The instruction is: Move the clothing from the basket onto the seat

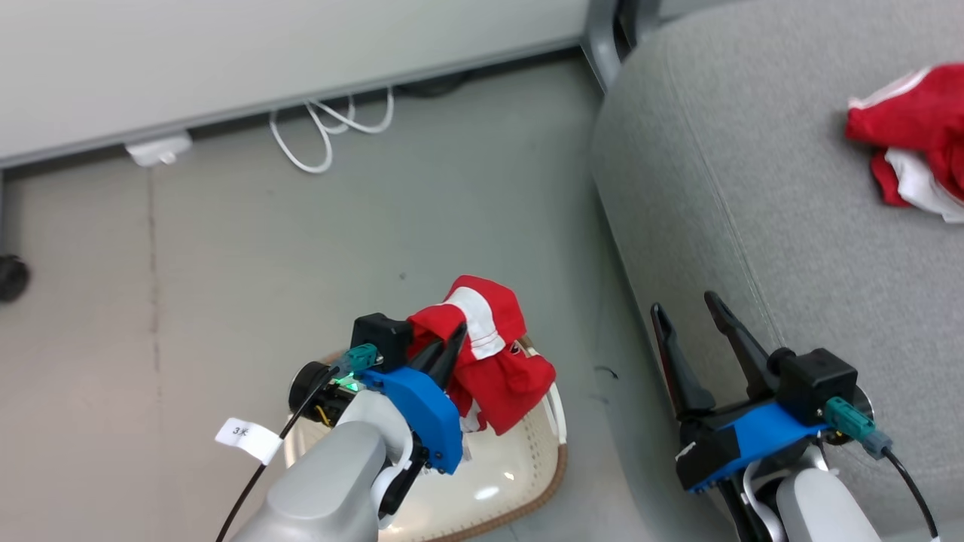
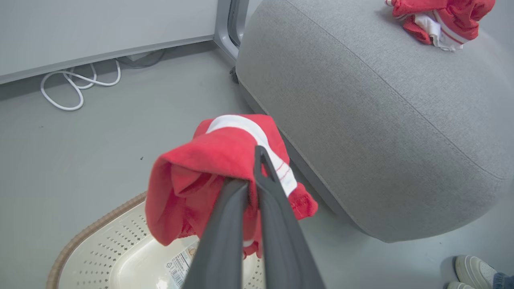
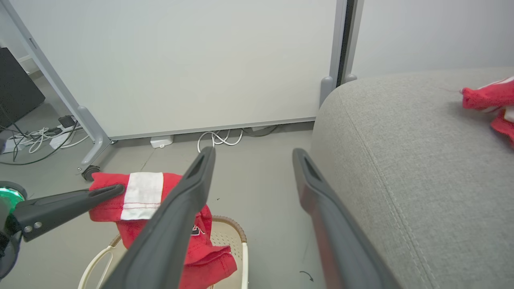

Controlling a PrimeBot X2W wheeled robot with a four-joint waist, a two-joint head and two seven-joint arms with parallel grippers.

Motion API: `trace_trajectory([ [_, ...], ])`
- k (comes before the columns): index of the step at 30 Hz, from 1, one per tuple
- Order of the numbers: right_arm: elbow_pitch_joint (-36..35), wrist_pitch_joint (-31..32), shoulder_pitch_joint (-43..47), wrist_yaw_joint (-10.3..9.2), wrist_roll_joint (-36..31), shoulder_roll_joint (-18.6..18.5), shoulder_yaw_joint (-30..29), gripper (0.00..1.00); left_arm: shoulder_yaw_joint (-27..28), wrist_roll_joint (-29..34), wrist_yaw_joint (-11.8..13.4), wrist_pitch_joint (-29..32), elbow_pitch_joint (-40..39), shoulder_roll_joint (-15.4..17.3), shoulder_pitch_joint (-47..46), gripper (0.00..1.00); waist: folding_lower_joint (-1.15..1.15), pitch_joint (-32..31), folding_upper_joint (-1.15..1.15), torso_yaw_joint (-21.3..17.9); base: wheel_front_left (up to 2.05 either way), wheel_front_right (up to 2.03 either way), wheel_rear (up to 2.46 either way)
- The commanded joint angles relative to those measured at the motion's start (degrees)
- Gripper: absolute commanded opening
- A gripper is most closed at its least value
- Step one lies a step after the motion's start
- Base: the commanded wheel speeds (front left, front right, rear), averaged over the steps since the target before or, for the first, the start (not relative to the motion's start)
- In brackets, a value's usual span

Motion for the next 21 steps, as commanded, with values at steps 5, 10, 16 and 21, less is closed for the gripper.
trace_trajectory([
  [5,-1.52,1.85,3.51,0.03,-0.38,-0.10,-0.41,1.00,-2.39,-1.02,-0.02,-1.52,-3.00,-0.12,-2.11,0.00,0.02,-7.85,0.00,5.11,0.00,0.00,0.00],
  [10,-2.61,3.25,5.19,0.03,-0.13,-0.10,0.16,1.00,-4.14,-1.26,-0.02,-2.32,-5.66,-0.18,-4.51,0.00,0.02,-10.22,0.00,5.84,0.00,0.00,0.00],
  [16,-3.72,4.49,6.29,0.03,-0.25,-0.10,0.49,1.00,-6.27,-1.40,-0.02,-2.63,-8.00,-0.53,-8.65,0.00,0.02,-11.74,0.00,6.29,0.00,0.00,0.00],
  [21,-4.34,5.07,6.80,0.03,-0.50,-0.10,0.47,1.00,-7.50,-1.51,-0.02,-2.78,-8.73,-0.75,-10.93,0.00,0.02,-12.07,0.00,6.45,0.00,0.00,0.00],
])
